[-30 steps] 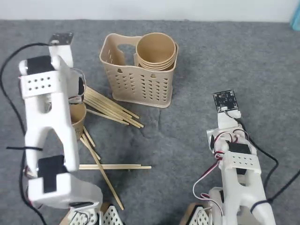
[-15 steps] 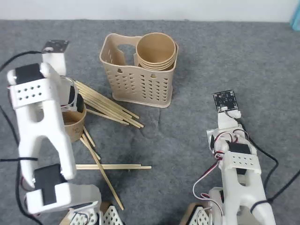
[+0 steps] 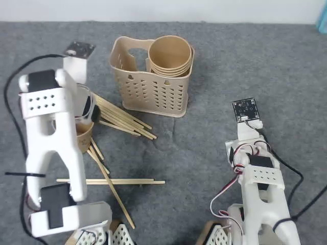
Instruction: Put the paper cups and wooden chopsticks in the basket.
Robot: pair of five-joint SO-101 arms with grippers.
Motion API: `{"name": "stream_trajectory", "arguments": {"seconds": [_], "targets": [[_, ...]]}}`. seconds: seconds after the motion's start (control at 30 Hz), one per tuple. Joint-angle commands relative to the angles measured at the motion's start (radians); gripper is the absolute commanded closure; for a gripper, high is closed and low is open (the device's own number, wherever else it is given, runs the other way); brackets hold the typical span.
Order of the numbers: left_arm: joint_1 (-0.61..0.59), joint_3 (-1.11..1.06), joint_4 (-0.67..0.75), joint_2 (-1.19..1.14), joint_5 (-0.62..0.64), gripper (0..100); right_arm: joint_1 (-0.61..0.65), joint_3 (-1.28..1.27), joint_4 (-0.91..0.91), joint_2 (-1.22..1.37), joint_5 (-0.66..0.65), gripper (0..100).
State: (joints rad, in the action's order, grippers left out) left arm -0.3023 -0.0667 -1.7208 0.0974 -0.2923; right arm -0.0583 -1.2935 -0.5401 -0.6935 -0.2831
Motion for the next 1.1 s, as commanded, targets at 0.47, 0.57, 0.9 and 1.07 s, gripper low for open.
{"name": "stream_trajectory", "arguments": {"seconds": [0.47, 0.57, 0.9, 1.07], "targets": [[-0.029, -0.185, 0.178, 0.057, -0.064, 98, 0.008, 0.009, 0.018, -0.033, -0.051, 90.8], [-0.046, -0.096, 0.097, 0.057, -0.063, 99, 0.008, 0.009, 0.018, -0.033, -0.051, 90.8], [-0.098, 0.283, -0.035, 0.089, -0.06, 99, 0.008, 0.009, 0.018, -0.033, -0.051, 90.8], [-0.008, 0.449, -0.035, 0.242, 0.11, 99, 0.008, 0.009, 0.019, -0.033, -0.051, 90.8]]}}
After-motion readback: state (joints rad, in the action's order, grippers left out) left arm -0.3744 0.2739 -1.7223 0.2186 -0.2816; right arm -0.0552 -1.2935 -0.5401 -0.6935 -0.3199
